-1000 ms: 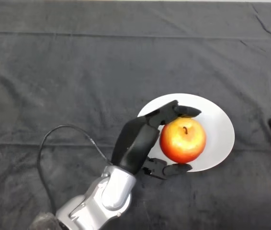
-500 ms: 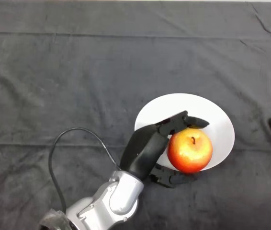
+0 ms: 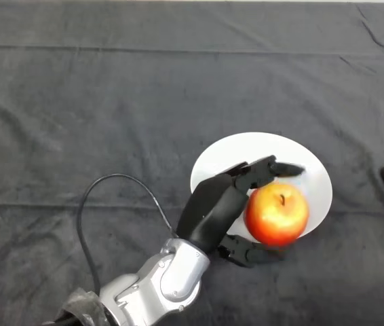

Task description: Move the apple to the plate

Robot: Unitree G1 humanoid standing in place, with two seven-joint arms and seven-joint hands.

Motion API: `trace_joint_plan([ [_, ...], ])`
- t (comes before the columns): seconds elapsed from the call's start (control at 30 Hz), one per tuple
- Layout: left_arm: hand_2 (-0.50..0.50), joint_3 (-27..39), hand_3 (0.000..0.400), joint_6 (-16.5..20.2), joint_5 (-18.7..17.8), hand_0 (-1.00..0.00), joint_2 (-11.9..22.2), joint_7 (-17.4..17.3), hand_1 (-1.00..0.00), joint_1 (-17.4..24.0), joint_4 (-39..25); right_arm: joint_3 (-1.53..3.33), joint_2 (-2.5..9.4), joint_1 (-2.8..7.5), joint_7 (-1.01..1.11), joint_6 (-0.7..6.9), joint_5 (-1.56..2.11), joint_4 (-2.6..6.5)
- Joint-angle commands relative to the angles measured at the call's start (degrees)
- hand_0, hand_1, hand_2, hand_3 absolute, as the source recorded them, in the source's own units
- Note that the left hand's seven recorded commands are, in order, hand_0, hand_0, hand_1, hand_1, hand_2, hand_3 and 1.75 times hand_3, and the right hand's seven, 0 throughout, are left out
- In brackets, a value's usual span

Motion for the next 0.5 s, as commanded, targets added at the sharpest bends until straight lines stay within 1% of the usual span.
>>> trace_joint_plan([
  [0.03,0.00,-1.0,0.000,-0.2,-1.2,0.00,0.9,1.2,0.00,-3.0,1.3,0.09,-1.51,-0.71,-0.19,0.33,-0.15,-0.41],
  [0.27,0.00,-0.9,0.000,0.3,-1.4,0.00,1.3,1.1,0.00,-3.1,0.8,0.08,-1.52,-0.73,-0.16,0.32,-0.16,-0.35],
  [0.5,0.00,0.4,0.000,0.3,-1.5,0.00,2.7,0.7,0.00,-2.6,-0.6,0.08,-1.53,-0.74,-0.14,0.31,-0.18,-0.32],
])
